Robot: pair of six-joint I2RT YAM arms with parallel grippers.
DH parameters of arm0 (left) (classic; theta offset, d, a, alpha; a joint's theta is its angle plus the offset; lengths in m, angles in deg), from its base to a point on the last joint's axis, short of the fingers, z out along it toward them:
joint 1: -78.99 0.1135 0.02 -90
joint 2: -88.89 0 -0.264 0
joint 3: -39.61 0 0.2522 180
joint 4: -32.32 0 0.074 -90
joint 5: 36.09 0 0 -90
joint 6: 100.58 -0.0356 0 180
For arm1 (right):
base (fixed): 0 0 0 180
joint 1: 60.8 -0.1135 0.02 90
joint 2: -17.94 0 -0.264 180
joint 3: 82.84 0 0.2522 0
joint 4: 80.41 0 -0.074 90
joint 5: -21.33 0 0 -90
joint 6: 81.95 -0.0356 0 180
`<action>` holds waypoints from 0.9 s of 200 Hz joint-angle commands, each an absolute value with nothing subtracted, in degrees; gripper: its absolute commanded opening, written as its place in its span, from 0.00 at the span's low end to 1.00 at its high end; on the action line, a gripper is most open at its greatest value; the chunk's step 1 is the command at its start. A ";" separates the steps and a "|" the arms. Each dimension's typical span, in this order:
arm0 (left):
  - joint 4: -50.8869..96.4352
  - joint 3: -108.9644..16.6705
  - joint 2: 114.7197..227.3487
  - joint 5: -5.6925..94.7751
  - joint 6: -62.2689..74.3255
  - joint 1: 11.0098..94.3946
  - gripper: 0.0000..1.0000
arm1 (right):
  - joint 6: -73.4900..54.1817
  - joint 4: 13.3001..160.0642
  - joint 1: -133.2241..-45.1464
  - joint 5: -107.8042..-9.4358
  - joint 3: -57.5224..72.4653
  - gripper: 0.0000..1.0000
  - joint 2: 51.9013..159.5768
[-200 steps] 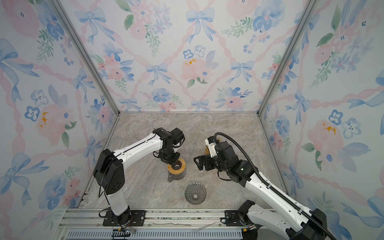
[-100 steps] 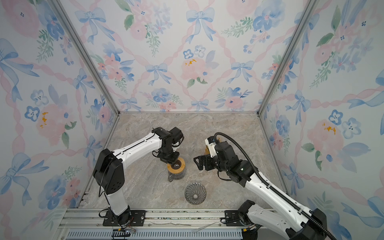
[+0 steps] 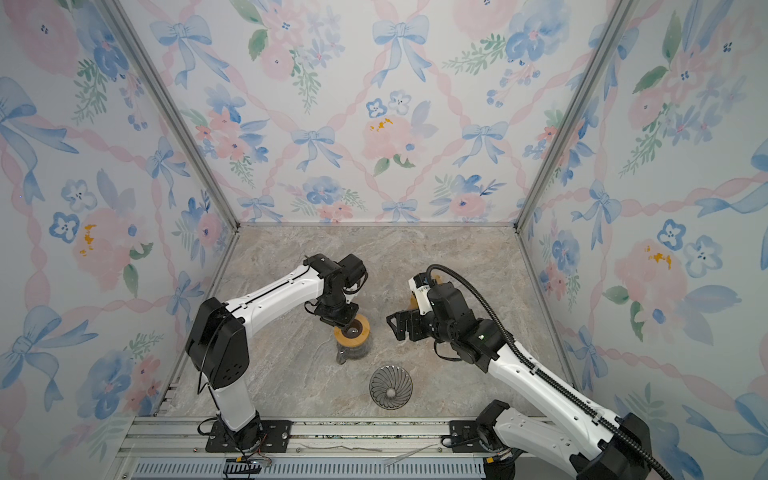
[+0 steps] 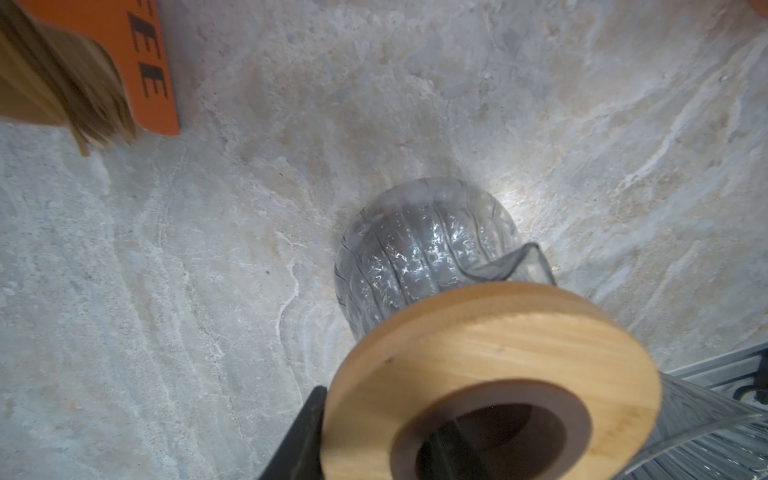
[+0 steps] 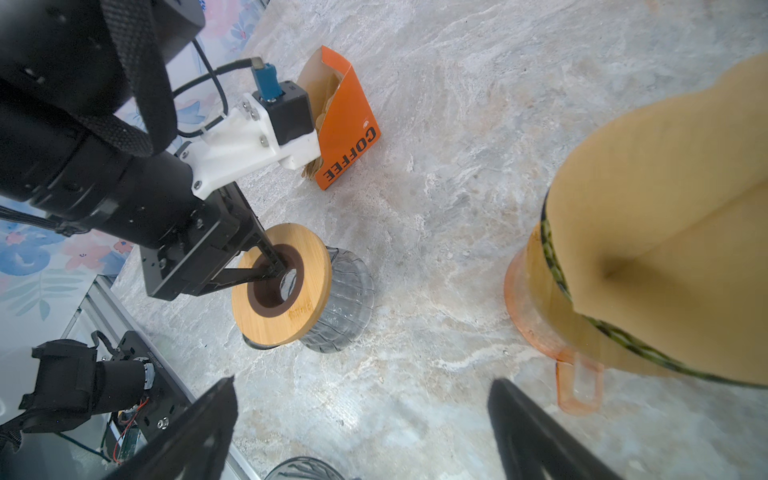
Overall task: Place the coffee filter in the dripper
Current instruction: 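Lower the bamboo ring onto the pitcher mouth with the left gripper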
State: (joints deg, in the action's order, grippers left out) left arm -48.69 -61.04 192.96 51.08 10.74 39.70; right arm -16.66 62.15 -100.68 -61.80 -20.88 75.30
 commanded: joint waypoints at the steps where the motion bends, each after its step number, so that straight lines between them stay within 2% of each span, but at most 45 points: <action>1: -49.13 -61.82 192.72 51.56 11.57 40.14 0.38 | -17.33 62.54 -101.56 -61.90 -21.22 0.96 75.02; 55: -48.92 -61.83 192.84 50.50 11.56 39.91 0.42 | -17.43 62.38 -101.66 -61.99 -21.36 0.96 74.97; 180: -48.76 -62.00 192.51 49.86 11.66 39.85 0.41 | -17.44 62.37 -101.67 -62.08 -21.45 0.96 74.59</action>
